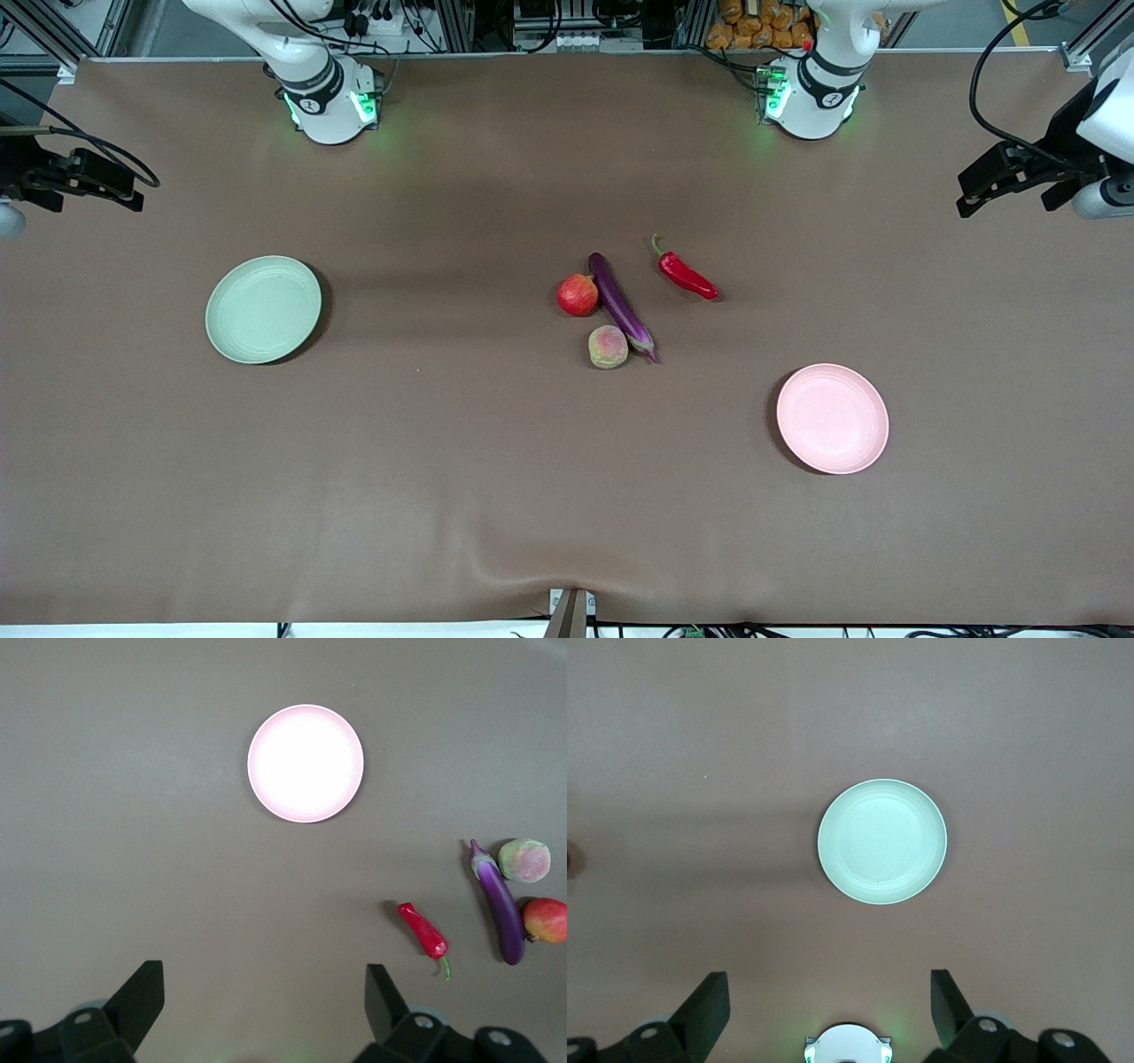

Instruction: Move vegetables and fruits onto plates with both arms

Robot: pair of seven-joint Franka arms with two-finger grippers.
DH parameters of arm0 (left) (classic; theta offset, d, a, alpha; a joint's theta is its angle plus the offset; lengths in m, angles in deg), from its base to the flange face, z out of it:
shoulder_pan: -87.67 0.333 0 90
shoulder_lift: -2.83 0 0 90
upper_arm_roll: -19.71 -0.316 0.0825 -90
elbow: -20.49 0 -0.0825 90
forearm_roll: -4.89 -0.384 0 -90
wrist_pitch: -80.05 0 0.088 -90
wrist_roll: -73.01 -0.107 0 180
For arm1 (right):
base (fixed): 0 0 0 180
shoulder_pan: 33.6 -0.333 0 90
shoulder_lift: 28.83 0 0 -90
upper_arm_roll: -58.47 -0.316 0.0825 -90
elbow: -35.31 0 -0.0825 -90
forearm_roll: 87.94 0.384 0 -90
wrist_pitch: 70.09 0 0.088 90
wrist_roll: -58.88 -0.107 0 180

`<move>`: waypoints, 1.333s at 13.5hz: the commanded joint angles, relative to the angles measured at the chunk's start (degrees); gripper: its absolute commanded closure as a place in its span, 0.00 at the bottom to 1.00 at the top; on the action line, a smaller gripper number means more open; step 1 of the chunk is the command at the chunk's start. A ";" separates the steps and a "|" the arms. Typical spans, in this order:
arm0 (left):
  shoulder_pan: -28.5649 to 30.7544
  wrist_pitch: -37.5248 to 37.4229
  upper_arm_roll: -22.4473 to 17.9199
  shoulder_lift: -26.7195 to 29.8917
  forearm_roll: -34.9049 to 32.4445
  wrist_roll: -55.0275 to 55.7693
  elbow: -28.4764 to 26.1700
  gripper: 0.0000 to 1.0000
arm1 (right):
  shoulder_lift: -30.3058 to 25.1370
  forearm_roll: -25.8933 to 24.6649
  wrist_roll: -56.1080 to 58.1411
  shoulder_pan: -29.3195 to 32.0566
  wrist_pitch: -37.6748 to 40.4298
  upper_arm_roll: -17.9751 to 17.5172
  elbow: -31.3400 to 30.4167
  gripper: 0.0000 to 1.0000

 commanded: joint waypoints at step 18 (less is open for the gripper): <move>-7.66 34.80 11.46 -14.54 -3.60 32.59 -25.88 0.00 | -0.12 0.79 0.95 1.07 1.88 -0.46 -0.50 0.00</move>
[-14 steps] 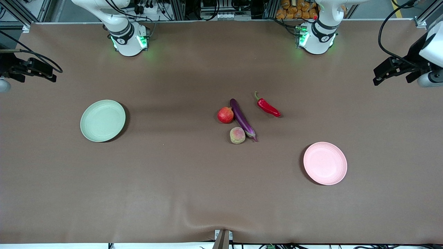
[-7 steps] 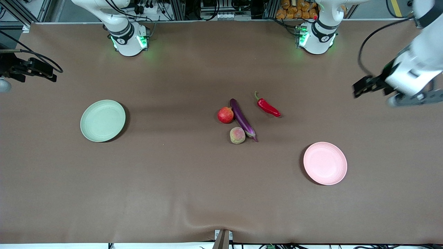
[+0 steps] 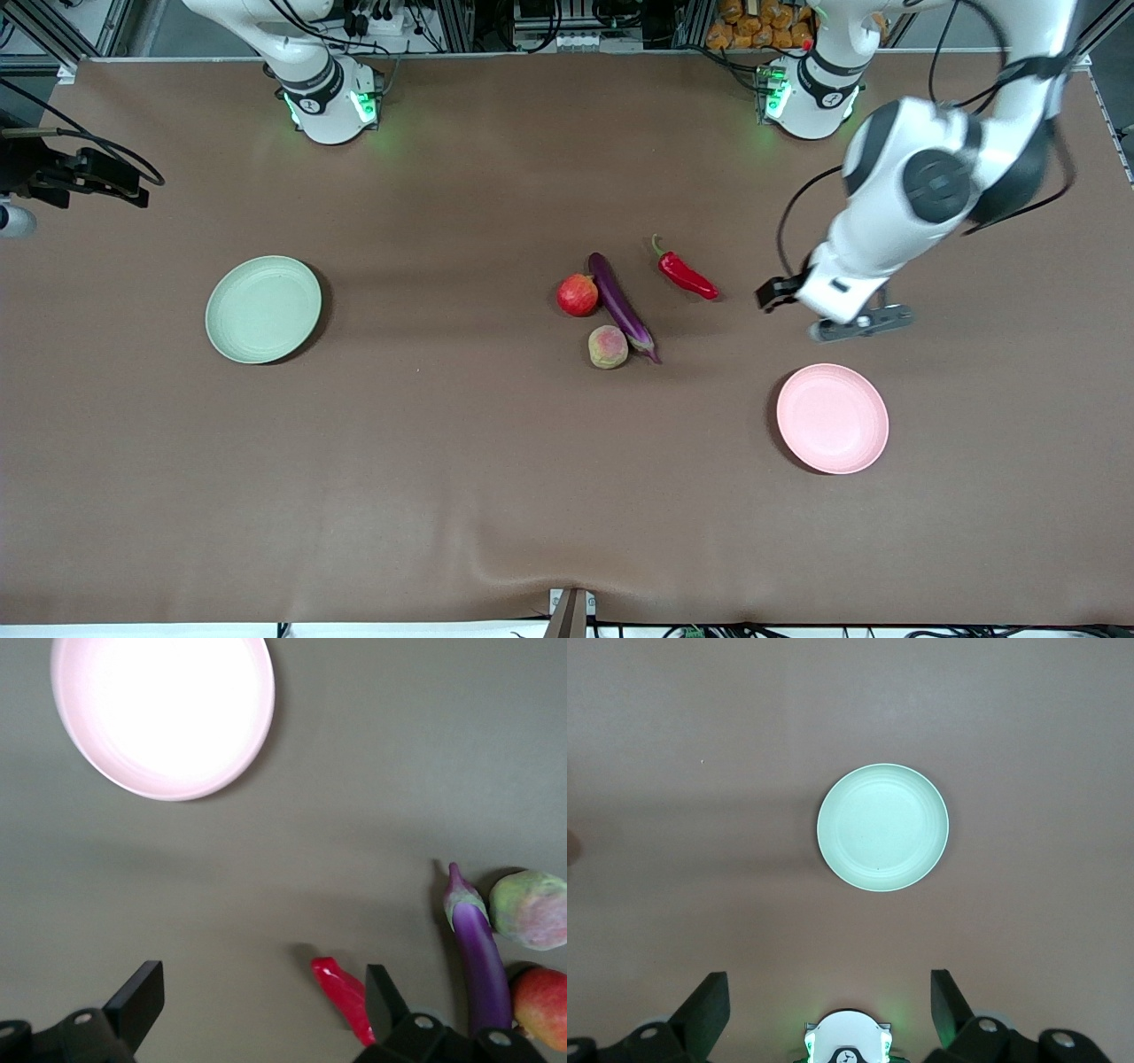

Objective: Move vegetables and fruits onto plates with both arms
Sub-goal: 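Reach the left gripper to the red chili pepper and grasp it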

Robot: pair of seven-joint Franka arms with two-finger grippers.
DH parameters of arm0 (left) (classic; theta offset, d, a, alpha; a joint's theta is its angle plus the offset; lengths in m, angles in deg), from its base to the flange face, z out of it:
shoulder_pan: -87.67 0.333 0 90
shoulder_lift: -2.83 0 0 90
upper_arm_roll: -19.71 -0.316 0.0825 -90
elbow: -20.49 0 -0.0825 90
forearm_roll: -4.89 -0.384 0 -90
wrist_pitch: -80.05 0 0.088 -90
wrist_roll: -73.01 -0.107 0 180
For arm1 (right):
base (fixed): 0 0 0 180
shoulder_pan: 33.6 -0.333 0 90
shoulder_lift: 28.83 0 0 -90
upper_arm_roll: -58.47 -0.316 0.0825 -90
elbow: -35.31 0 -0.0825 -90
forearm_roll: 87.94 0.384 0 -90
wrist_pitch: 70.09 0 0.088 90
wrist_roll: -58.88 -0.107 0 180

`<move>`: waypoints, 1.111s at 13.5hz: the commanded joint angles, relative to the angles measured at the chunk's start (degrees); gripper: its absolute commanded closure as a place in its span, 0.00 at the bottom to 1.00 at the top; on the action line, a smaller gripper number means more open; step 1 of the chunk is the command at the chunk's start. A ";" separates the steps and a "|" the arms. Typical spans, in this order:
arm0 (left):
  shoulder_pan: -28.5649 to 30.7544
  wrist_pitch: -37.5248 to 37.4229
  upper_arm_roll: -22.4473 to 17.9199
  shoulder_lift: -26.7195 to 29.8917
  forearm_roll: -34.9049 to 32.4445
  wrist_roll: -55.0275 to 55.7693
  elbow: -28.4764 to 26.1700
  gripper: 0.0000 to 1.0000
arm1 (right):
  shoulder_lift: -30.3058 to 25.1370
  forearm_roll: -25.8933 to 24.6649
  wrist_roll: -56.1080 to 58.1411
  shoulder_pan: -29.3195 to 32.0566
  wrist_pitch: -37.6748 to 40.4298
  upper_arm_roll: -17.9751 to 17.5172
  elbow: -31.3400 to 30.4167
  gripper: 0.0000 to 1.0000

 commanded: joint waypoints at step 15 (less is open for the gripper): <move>-16.90 22.28 0.14 -11.20 -14.25 53.30 -15.43 0.00 | -0.28 0.78 0.94 1.05 0.65 -0.47 -0.16 0.00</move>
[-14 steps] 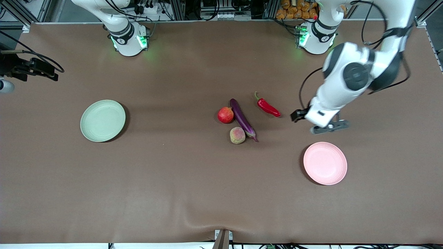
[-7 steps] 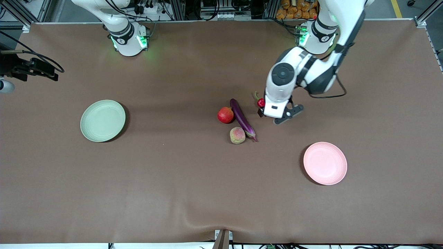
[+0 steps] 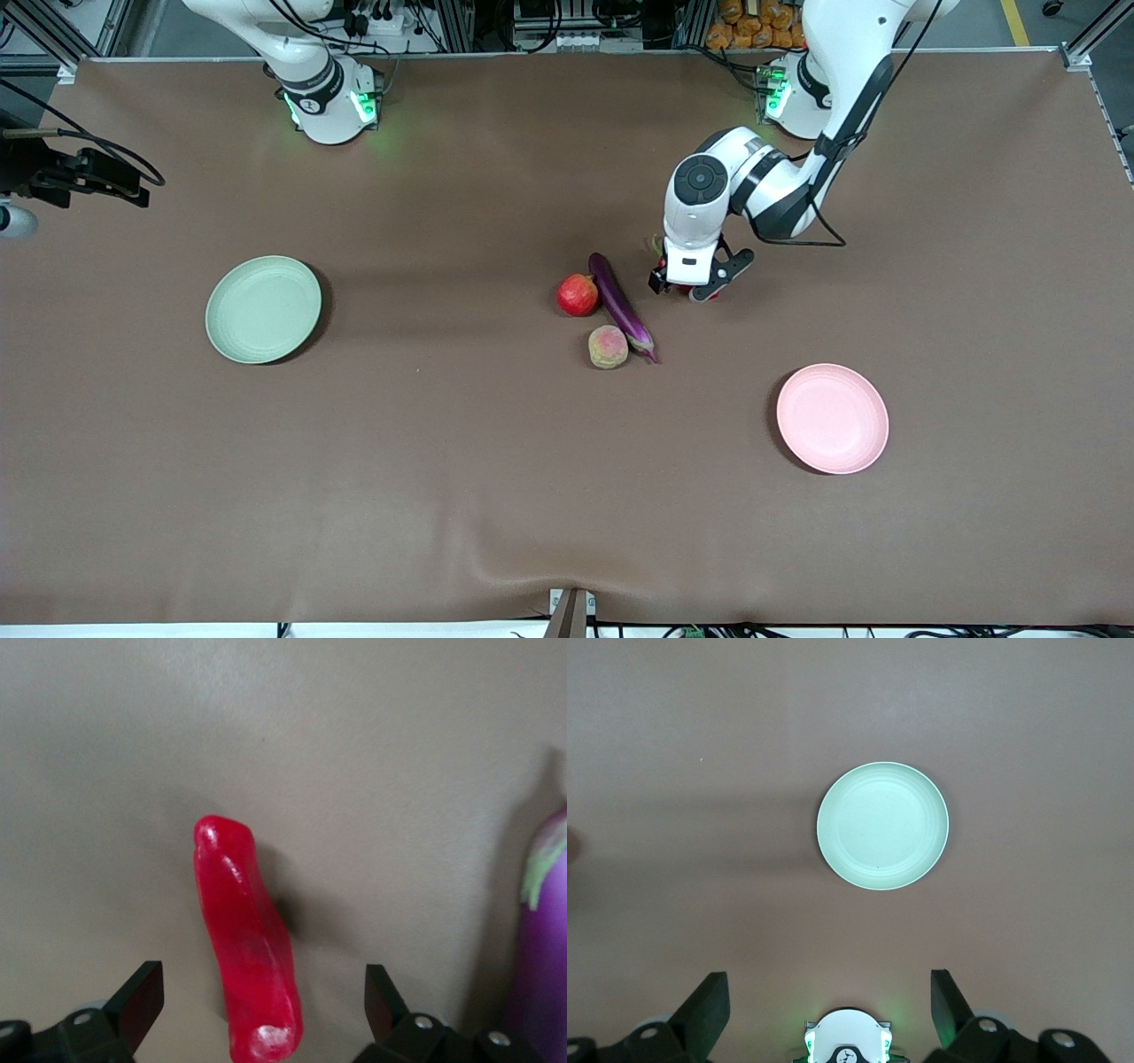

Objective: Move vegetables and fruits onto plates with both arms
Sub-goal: 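Reach the left gripper to the red chili pepper and grasp it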

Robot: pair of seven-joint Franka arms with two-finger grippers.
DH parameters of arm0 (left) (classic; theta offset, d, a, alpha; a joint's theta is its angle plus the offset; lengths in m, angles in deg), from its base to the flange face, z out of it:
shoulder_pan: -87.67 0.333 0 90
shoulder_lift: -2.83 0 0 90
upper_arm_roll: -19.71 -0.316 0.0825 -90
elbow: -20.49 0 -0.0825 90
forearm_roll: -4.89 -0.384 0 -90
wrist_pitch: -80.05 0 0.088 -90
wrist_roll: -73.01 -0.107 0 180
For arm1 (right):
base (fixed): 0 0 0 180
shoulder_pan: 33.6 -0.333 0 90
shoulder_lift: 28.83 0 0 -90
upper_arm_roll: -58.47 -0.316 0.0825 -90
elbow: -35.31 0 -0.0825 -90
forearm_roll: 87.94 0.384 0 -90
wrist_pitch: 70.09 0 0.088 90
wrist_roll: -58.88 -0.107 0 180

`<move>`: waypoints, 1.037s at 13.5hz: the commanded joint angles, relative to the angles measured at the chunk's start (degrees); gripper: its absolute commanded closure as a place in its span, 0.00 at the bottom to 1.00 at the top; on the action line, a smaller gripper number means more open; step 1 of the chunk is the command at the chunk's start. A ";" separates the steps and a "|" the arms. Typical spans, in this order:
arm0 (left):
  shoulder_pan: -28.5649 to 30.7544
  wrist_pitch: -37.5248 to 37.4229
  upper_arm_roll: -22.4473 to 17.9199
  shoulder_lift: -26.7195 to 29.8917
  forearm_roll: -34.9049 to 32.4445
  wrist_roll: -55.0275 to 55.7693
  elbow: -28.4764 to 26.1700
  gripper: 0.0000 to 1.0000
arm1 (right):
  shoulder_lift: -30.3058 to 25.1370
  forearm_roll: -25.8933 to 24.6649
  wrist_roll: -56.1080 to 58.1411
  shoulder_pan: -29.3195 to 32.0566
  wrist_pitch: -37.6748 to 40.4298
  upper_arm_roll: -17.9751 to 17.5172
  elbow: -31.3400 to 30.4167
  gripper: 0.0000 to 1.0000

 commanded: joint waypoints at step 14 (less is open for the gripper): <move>7.41 -5.58 -0.64 -1.68 -8.10 -7.85 10.98 1.00 | 2.34 0.69 1.11 1.21 1.01 -0.48 0.25 0.00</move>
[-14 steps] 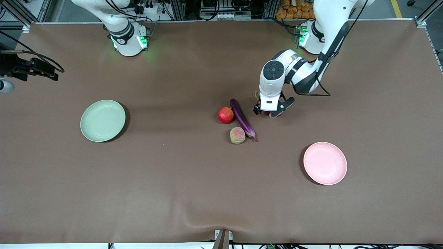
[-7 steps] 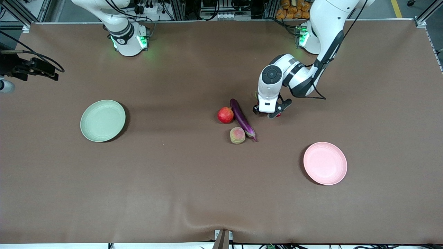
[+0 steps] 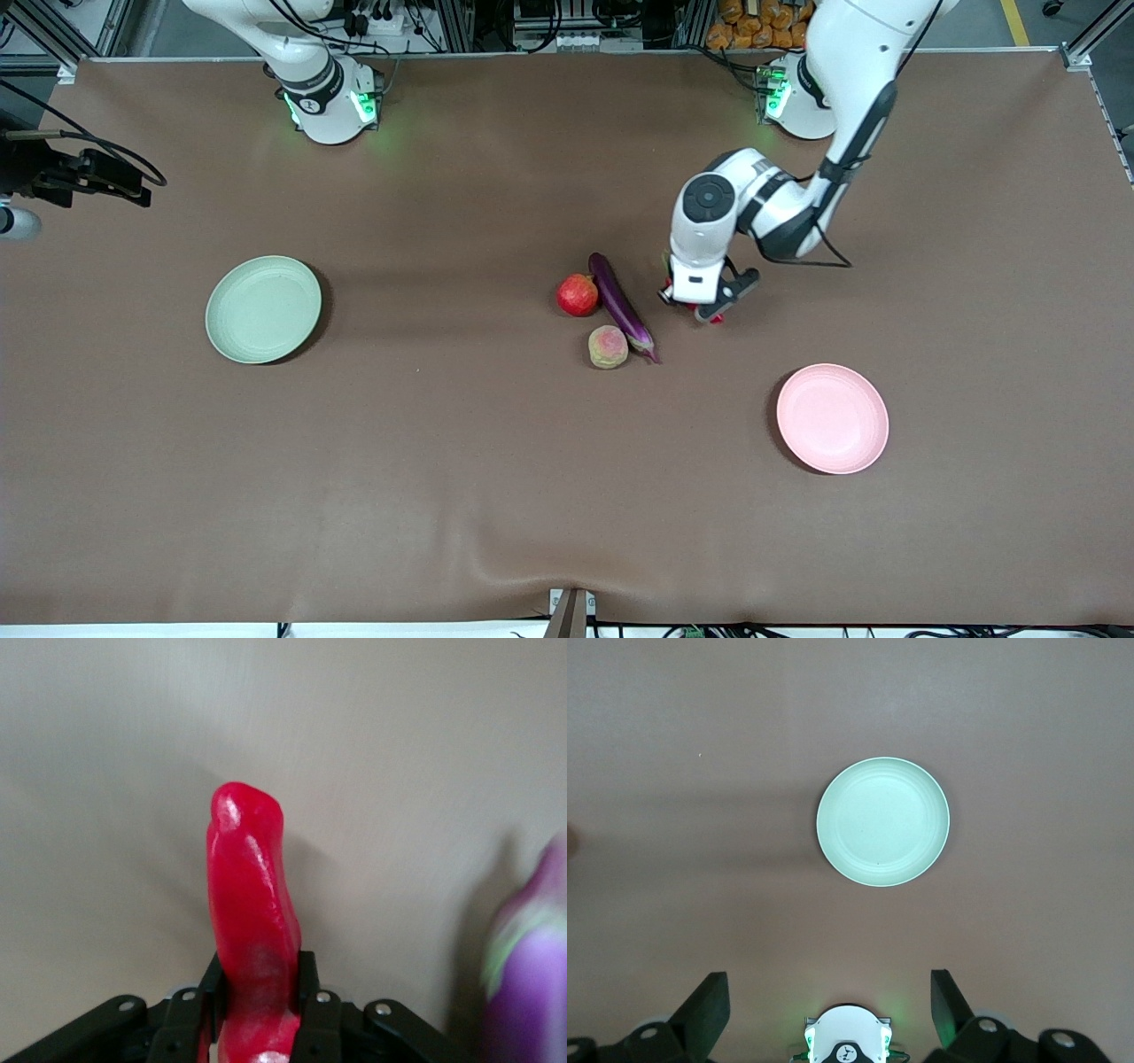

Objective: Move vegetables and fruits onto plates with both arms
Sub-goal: 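Carry the chili toward the pink plate while the right gripper moves out, then hold the chili over the pink plate while the right gripper reaches the apple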

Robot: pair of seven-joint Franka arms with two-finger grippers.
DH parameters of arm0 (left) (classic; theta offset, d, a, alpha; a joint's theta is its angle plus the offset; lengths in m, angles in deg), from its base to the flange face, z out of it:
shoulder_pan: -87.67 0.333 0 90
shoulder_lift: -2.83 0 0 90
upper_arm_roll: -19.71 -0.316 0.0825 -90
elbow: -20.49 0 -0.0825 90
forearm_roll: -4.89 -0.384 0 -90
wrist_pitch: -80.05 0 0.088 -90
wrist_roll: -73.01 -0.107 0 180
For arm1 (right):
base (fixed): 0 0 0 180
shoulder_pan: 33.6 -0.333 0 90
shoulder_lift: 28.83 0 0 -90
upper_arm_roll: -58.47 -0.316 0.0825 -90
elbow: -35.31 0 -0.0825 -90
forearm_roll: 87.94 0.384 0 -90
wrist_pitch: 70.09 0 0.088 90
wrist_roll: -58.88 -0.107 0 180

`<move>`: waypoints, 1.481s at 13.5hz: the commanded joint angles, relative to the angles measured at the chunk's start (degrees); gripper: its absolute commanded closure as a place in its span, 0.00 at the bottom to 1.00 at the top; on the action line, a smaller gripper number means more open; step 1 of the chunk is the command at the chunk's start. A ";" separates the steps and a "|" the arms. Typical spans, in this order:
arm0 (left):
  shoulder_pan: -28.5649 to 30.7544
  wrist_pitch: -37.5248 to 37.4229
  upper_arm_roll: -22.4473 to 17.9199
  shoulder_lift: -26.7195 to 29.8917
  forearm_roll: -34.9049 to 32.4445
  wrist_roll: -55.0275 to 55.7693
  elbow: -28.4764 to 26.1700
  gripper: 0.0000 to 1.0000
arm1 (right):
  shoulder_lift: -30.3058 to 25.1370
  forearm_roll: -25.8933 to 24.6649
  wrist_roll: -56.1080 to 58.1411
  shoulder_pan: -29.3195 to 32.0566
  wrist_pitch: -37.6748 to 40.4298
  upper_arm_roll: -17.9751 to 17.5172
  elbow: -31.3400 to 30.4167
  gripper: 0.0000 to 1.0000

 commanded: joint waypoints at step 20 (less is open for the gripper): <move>26.21 -13.74 -0.29 -19.71 1.10 -47.76 34.91 1.00 | 18.04 10.69 -45.52 -15.38 -16.24 -0.84 -4.71 0.00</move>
